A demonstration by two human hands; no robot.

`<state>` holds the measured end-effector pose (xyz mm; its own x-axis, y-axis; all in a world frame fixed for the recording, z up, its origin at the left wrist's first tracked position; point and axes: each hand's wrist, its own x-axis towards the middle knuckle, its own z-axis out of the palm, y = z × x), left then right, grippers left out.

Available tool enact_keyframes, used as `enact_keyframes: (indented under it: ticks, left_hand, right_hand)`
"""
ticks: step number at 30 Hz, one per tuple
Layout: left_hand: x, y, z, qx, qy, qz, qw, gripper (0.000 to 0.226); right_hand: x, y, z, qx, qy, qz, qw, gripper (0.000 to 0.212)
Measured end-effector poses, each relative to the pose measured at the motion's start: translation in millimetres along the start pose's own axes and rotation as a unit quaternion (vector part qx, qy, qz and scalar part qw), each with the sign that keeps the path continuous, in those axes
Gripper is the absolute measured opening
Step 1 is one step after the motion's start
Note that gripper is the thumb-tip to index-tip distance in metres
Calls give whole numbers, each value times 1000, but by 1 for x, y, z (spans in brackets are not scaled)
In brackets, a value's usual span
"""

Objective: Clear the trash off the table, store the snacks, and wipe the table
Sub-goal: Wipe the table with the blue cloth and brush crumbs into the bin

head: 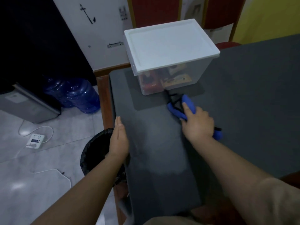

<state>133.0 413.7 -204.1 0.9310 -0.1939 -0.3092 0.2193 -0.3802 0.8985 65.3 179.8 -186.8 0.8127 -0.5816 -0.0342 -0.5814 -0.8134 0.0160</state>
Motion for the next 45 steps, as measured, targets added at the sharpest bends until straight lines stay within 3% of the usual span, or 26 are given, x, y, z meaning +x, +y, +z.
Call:
enact_keyframes:
  ticks: [2, 5, 7, 10, 13, 17, 20, 22, 29, 32, 34, 36, 40, 43, 45]
  left_hand:
    - [-2, 0, 2, -4, 24, -13, 1000, 67]
    - [-9, 9, 14, -11, 95, -4, 995, 50]
    - [-13, 15, 24, -1, 138, 15, 990, 49]
    - [-16, 23, 43, 29, 154, 50, 986, 61]
    - [-24, 33, 68, 48, 133, 53, 989, 54]
    - [-37, 38, 96, 54, 99, 64, 992, 61]
    - [-44, 37, 109, 81, 71, 67, 992, 55]
    - [-47, 37, 118, 103, 56, 74, 990, 49]
    - [-42, 48, 138, 175, -7, 137, 975, 64]
    - [-42, 49, 143, 178, -21, 145, 973, 65]
    - [-45, 48, 146, 187, -43, 152, 969, 62]
    - [-47, 44, 148, 201, -65, 160, 964, 53]
    - [-52, 38, 157, 279, -103, 186, 936, 50]
    - [-54, 34, 162, 355, -104, 192, 909, 51]
    - [-56, 36, 169, 377, -112, 195, 899, 51]
  right_hand:
    - [-1, -37, -2, 24, -19, -98, 995, 61]
    - [-25, -69, 7, 29, -24, -239, 970, 66]
    - [-48, -60, 11, 36, -24, -294, 955, 72]
    - [-60, -3, 17, 53, -4, -309, 950, 74]
    - [-41, 79, 16, 40, 16, -240, 970, 73]
    - [12, 173, 9, -10, 11, -34, 999, 61]
    - [44, 189, 7, 8, 13, 73, 997, 57]
    - [51, 168, 7, 14, 7, 78, 997, 58]
    - [-36, 78, 9, 36, -10, -184, 982, 66]
    - [-90, 94, 11, 51, -16, -271, 961, 77]
    - [-115, 131, 16, 39, -5, -282, 959, 85]
    - [-124, 176, 17, 40, -6, -231, 972, 91]
    - [-117, 268, 12, 35, 2, 34, 999, 74]
    - [-92, 284, 6, 79, -7, 291, 953, 58]
    - [-79, 260, 6, 53, -3, 301, 952, 59]
